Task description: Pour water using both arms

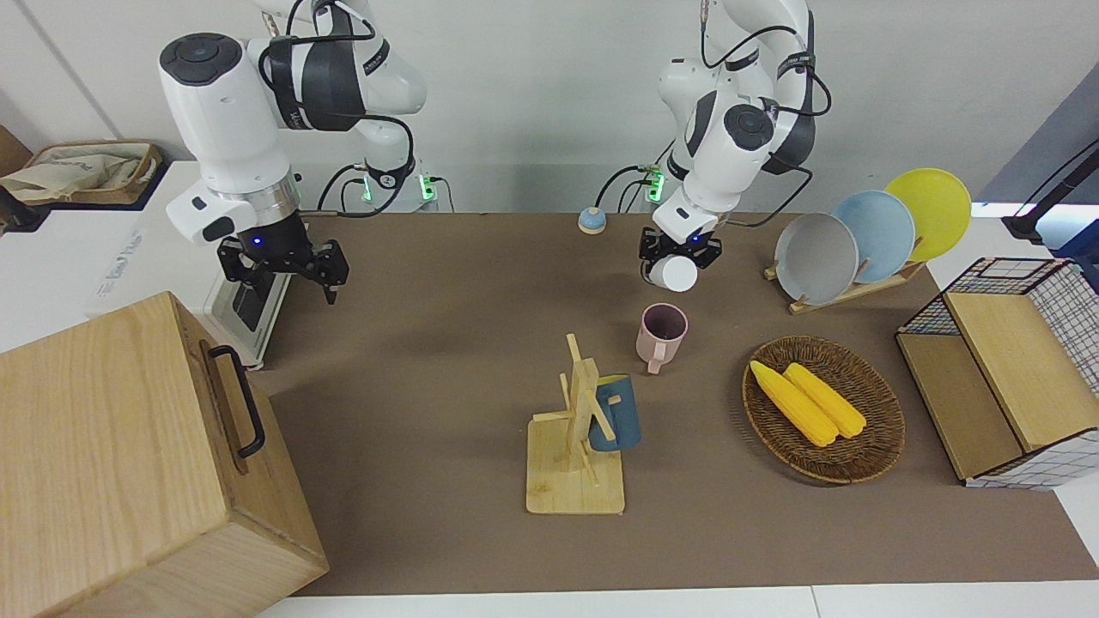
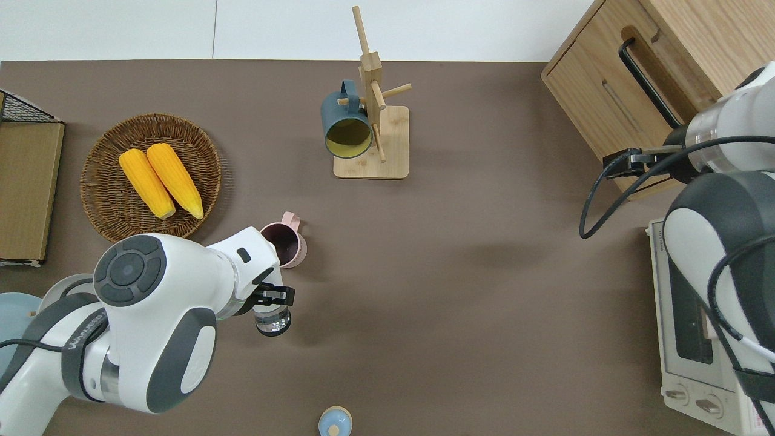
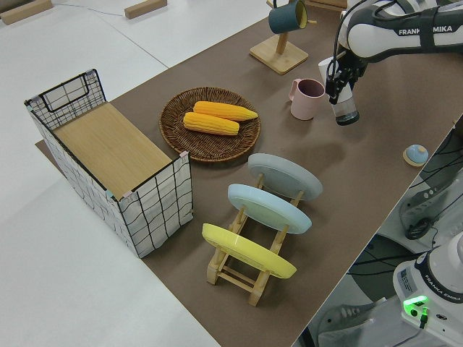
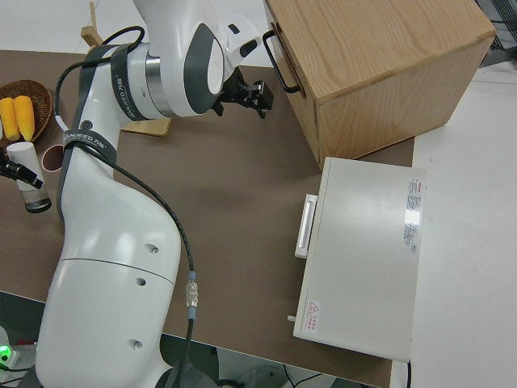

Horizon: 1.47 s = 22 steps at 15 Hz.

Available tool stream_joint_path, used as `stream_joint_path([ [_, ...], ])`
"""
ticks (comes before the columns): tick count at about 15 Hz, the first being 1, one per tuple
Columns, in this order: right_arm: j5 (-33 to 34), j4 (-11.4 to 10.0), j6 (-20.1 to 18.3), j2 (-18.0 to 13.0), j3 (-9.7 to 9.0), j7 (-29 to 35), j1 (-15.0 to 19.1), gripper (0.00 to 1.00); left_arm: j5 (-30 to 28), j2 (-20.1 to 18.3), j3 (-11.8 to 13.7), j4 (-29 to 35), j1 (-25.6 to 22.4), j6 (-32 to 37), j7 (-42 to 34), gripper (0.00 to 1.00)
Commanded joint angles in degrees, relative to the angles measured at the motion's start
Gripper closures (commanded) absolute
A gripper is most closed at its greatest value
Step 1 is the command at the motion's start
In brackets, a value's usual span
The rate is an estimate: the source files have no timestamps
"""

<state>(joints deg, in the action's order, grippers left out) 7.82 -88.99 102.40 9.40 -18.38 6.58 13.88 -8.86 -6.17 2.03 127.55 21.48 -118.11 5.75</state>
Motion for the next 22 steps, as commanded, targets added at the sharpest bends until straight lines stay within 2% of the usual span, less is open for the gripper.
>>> stream_joint_path([
  [1,-0.3,-1.7,0.8,-1.7,-0.87,-1.3,0.9,0.017,-1.1,1.4,0.3,-3.6,0.0,4.3,-0.6,1.00],
  [3,-0.3,-1.0,0.7,-1.8,-0.96,-1.6,1.2,0.017,-1.1,3.0,0.3,-5.5,0.0,6.6,-0.6,1.00],
  [5,-0.3,0.8,-0.8,-1.8,-0.96,-2.7,1.5,0.017,-1.1,4.2,0.3,-7.2,0.0,8.1,-0.5,1.00],
  [9,-0.4,1.0,-1.6,-1.8,-0.70,-3.6,1.4,0.017,-1.1,4.9,0.3,-7.7,0.0,9.8,-0.4,1.00],
  [12,-0.5,1.0,-2.8,-2.9,-0.43,-3.5,0.5,0.017,-1.2,5.8,0.3,-8.5,-0.3,11.7,-0.4,1.00],
  [14,-0.5,1.0,-3.8,-4.0,0.62,-3.6,0.0,0.017,-1.1,7.1,0.3,-10.2,-0.3,13.4,0.0,1.00],
  [15,-1.0,1.0,-4.0,-4.7,1.41,-3.5,-1.4,0.017,-1.2,7.8,0.3,-10.8,-0.3,13.7,0.1,1.00],
  [17,-2.8,1.0,-4.4,-5.6,5.61,-3.6,-4.5,0.017,-1.2,8.5,0.3,-11.8,-0.3,14.5,0.2,1.00],
  [19,-3.6,1.0,-5.0,-6.5,10.97,-4.0,-8.7,0.017,-1.1,9.3,0.4,-12.1,-0.3,15.3,0.2,1.00],
  [22,-5.4,1.0,-5.8,-7.5,15.73,-6.0,-11.9,0.017,-1.1,9.7,0.5,-12.2,-0.4,15.6,0.1,1.00],
])
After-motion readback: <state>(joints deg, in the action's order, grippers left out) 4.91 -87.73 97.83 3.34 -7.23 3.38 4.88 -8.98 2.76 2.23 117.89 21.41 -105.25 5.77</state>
